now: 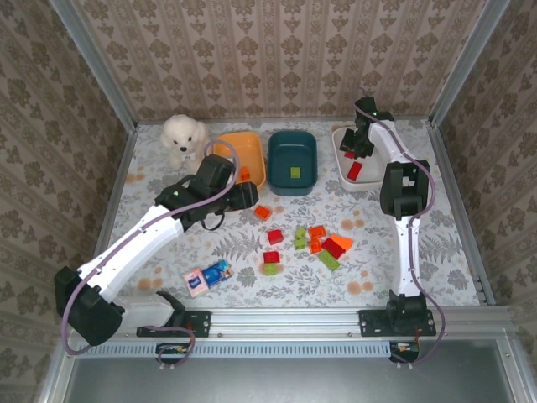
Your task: Sort the legos into containers by color
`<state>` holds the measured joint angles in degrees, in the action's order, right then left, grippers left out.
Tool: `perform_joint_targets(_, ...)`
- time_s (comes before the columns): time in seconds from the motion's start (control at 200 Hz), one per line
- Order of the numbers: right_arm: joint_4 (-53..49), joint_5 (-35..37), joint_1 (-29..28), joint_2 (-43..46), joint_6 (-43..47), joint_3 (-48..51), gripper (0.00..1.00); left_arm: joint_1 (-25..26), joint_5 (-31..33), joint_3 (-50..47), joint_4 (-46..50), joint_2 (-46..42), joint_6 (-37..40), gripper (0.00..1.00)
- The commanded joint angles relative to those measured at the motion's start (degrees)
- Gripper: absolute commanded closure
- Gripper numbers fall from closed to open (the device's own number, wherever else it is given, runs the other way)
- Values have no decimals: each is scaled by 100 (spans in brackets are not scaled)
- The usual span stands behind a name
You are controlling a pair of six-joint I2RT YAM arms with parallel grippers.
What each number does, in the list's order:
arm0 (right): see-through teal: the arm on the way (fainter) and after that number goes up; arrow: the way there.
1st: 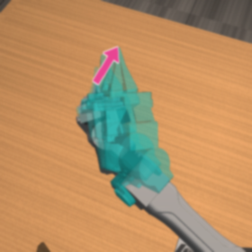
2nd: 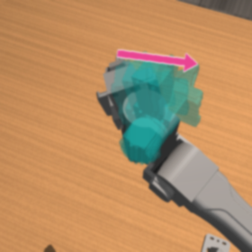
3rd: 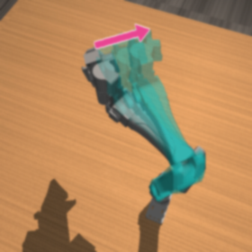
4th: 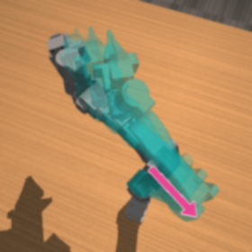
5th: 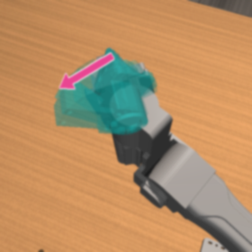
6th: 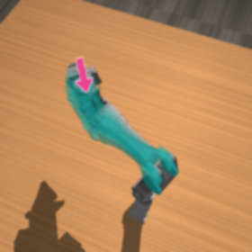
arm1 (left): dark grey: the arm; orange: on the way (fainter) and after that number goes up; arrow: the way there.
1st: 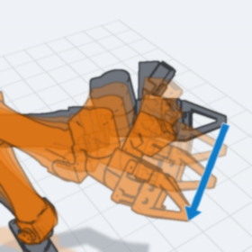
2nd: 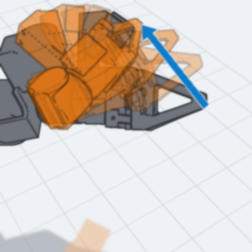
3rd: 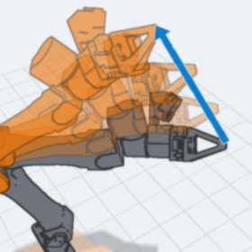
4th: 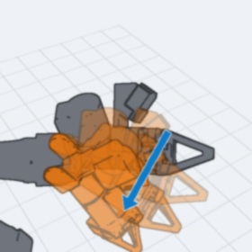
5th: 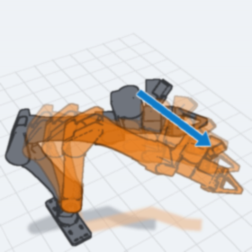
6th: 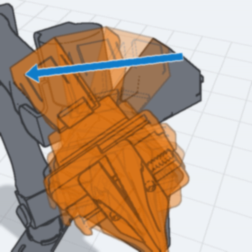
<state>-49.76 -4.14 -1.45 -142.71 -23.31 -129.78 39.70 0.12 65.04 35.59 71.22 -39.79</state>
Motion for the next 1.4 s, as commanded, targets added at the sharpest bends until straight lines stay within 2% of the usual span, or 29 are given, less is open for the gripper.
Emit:
perform_joint_targets(0.0, -332, -179, -4, -184, -130, -347, 53, 59, 93, 97, 138, 118, 17, 38)
perform_joint_targets(0.1, -465, -113, -4, -117, -98, -483, 41, 86, 71, 135, 176, 170, 25, 38)
perform_joint_targets(0.17, -427, -87, -4, 93, -95, -478, 36, 102, 68, 124, 193, 188, 24, 37)
perform_joint_targets(0.295, -312, 10, -36, 681, -154, -471, 36, 121, 75, 96, 258, 222, -60, 36)
perform_joint_targets(0.395, -32, 102, -188, 1452, -115, -123, 38, 122, 266, 96, 350, 323, -379, 31)
perform_joint_targets(0.495, 818, -23, -468, 2637, -101, 1129, 38, 116, 381, 0, 302, 521, -905, 28)
perform_joint_targets(0.68, 3224, -788, -1238, 5175, -294, 4683, 35, 177, 254, -472, -539, 1173, -2322, 29)
perform_joint_targets(0.805, 3731, -1112, -1835, 6724, -384, 6359, 32, 231, 284, -213, -867, 1858, -2804, 27)
perform_joint_targets(0.95, 3449, -1250, -2254, 8276, -545, 7701, 27, 256, 440, 424, -368, 2669, -3533, 26)
perform_joint_targets(1.095, 2580, -1306, -2308, 9508, -553, 8214, 23, 322, 593, 792, -130, 3177, -4180, 25)
perform_joint_targets(1.235, 1943, -1177, -2307, 10164, -566, 8318, 20, 395, 707, 1166, 168, 3589, -4417, 24)
perform_joint_targets(1.395, 1777, -1159, -2311, 10404, -713, 8389, 20, 403, 874, 1260, 196, 3864, -4667, 28)
